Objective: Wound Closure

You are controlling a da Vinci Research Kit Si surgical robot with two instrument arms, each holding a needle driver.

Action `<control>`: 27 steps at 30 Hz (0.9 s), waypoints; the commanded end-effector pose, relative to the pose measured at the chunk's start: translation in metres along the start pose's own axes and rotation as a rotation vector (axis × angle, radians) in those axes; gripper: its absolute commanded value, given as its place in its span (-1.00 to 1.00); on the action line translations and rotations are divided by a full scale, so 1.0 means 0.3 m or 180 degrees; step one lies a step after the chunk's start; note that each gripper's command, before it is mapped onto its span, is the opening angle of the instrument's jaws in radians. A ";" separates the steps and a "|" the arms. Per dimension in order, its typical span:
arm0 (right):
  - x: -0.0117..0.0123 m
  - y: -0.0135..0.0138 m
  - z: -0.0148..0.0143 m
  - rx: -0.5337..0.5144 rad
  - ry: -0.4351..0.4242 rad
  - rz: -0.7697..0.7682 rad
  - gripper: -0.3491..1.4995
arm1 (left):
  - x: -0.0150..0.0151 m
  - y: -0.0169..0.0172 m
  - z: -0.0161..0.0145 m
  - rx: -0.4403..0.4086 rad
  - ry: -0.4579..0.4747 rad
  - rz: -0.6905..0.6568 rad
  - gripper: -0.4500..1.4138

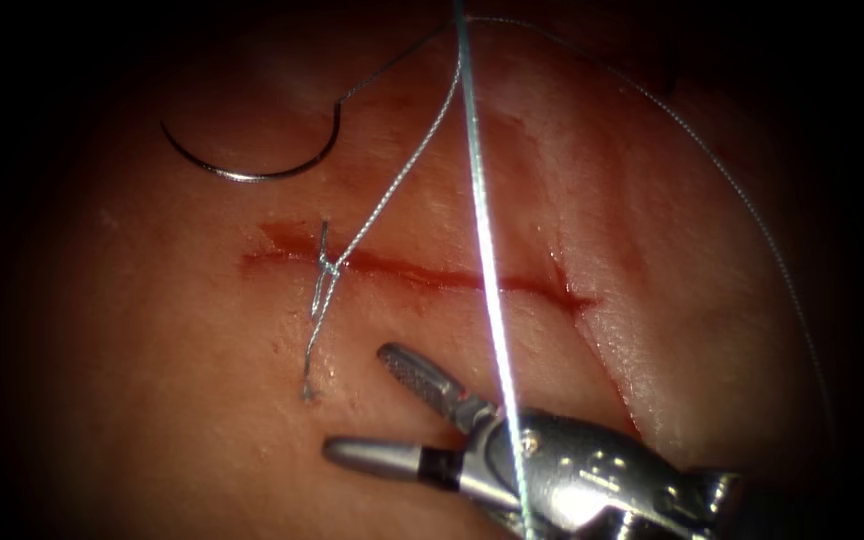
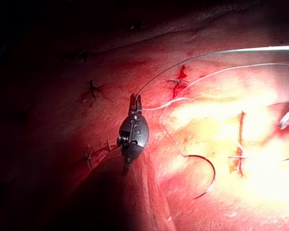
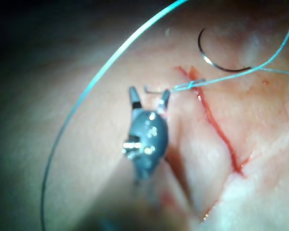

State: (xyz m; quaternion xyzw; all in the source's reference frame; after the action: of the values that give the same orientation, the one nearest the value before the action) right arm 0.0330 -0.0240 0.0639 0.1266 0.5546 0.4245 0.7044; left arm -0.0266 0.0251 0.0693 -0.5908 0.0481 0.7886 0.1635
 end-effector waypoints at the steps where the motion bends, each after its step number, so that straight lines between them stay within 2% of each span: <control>1: 0.0005 0.0044 0.0012 -0.0023 -0.0003 0.0012 0.65 | 0.002 0.000 0.002 -0.0006 0.0041 -0.0013 -1.00; 5: 0.0024 0.0127 0.0023 -0.0083 0.0013 0.0168 0.64 | 0.015 0.001 0.001 -0.0052 0.0114 -0.0106 -1.00; 11: 0.0018 0.0189 0.0080 -0.0152 0.0041 0.0338 0.64 | 0.024 0.001 -0.002 -0.0058 0.0155 -0.0088 -1.00; 18: 0.0026 0.0222 0.0209 -0.0107 0.0122 0.0551 0.71 | 0.029 0.000 -0.005 -0.0063 0.0162 -0.0068 -1.00; 27: -0.0001 0.0228 0.0312 -0.0088 0.0122 0.0581 0.76 | 0.032 0.000 -0.007 -0.0056 0.0181 -0.0060 -1.00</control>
State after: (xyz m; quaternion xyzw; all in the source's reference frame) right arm 0.0374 -0.0169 0.0712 0.1580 0.5479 0.4963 0.6547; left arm -0.0265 0.0260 0.0590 -0.6140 0.0399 0.7707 0.1654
